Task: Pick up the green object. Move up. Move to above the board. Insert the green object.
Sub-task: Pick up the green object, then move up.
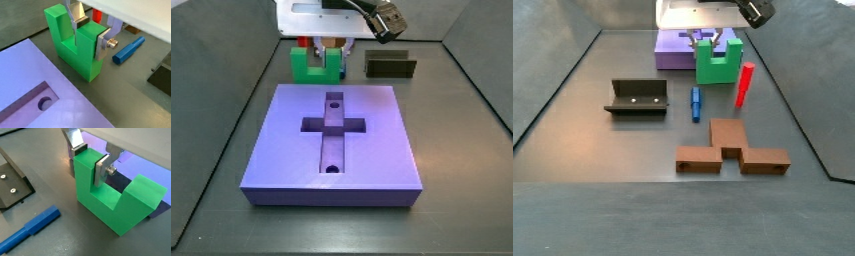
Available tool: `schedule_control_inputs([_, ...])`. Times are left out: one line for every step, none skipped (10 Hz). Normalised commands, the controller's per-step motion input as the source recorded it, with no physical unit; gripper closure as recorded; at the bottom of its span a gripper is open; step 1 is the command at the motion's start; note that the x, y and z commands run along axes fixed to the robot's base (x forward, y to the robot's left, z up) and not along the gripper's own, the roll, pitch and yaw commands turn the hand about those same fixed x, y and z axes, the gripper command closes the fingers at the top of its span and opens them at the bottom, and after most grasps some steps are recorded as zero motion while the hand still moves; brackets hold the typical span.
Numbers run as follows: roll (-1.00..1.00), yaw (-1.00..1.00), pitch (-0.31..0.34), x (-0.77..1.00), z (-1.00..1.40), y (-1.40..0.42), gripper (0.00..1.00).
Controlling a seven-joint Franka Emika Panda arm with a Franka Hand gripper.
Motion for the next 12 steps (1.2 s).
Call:
schedule_control_inputs([0.0,0.0,0.0,0.0,0.0,0.0,1.0])
schedule_control_inputs([0.0,0.0,0.0,0.0,0.0,0.0,1.0])
schedule_control_inputs([0.0,0.0,0.0,0.0,0.0,0.0,1.0])
schedule_control_inputs([0.0,0.0,0.0,0.0,0.0,0.0,1.0])
schedule_control_inputs([0.0,0.0,0.0,0.0,0.0,0.0,1.0])
schedule_control_inputs([0.0,0.0,0.0,0.0,0.0,0.0,1.0])
schedule_control_inputs([0.0,0.0,0.0,0.0,0.0,0.0,1.0])
schedule_control_inputs([0.0,0.0,0.0,0.0,0.0,0.0,1.0])
schedule_control_inputs([0.0,0.0,0.0,0.0,0.0,0.0,1.0])
schedule_control_inputs([0.0,0.0,0.0,0.0,0.83,0.0,1.0])
schedule_control_inputs([0.0,-0.03,0.008,-0.01,0.83,0.02,1.0])
schedule_control_inputs([-0.02,-0.04,0.037,-0.05,0.59,0.02,1.0])
